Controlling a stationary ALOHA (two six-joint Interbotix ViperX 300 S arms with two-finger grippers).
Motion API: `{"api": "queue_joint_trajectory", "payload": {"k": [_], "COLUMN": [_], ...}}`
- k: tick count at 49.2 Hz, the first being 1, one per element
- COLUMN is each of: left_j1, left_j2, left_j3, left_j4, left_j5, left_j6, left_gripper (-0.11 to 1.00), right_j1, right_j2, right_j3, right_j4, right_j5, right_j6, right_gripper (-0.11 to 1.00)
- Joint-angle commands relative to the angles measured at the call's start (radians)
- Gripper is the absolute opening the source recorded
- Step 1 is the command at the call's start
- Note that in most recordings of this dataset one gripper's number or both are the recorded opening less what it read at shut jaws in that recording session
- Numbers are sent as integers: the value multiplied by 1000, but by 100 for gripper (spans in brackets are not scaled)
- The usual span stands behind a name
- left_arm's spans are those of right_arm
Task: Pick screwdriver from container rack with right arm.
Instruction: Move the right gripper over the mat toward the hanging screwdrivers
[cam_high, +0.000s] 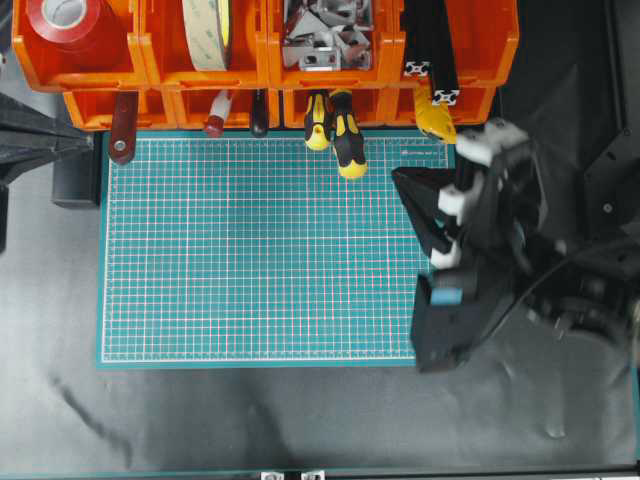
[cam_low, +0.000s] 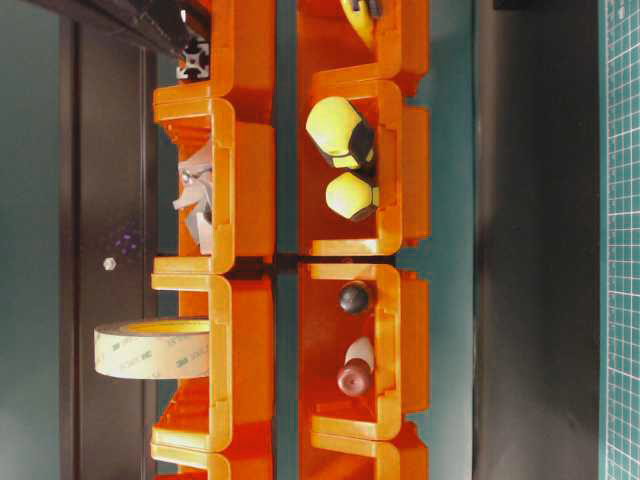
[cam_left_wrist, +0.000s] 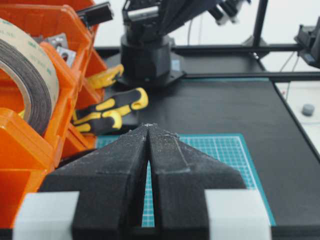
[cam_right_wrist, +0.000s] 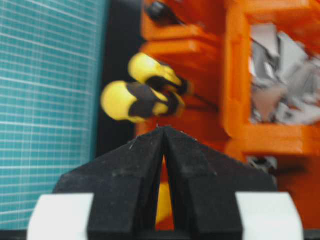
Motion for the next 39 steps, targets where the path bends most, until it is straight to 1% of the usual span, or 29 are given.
{"api": "queue_joint_trajectory", "payload": {"k": [1,4,7,11,16,19,21,24,30,33,36,39], "left_j1": [-3,-5,-3,-3,-5,-5,-5,-6,-6,-6,-8,-9], "left_j2": [9,12,12,12,12,12,12,12,12,12,12,15], "left_j3": [-29,-28,-28,-26,-26,-26,-26,-26,-26,-23,-23,-20], "left_j4": [3,3,3,3,3,3,3,3,3,3,3,3], "left_j5": [-5,-5,-5,-5,-5,-5,-5,-5,-5,-5,-5,-5], "left_j6": [-3,-3,-3,-3,-3,-3,-3,-3,-3,-3,-3,-3], "left_gripper": [0,0,0,0,0,0,0,0,0,0,0,0], "right_j1": [49,64,72,80,86,84,84,83,71,63,52,35], "right_j2": [38,69,97,118,130,135,140,140,146,156,169,183], "right_j3": [-17,-18,-23,-21,-20,-20,-18,-17,-8,-3,6,14], "right_j4": [-95,-129,-141,-141,-141,-141,-141,-141,-141,-146,-147,-147], "right_j5": [121,173,207,216,199,183,169,144,94,81,72,63], "right_j6": [38,41,40,38,34,32,29,29,40,38,40,43], "right_gripper": [2,2,2,2,2,4,10,21,58,74,84,86]}}
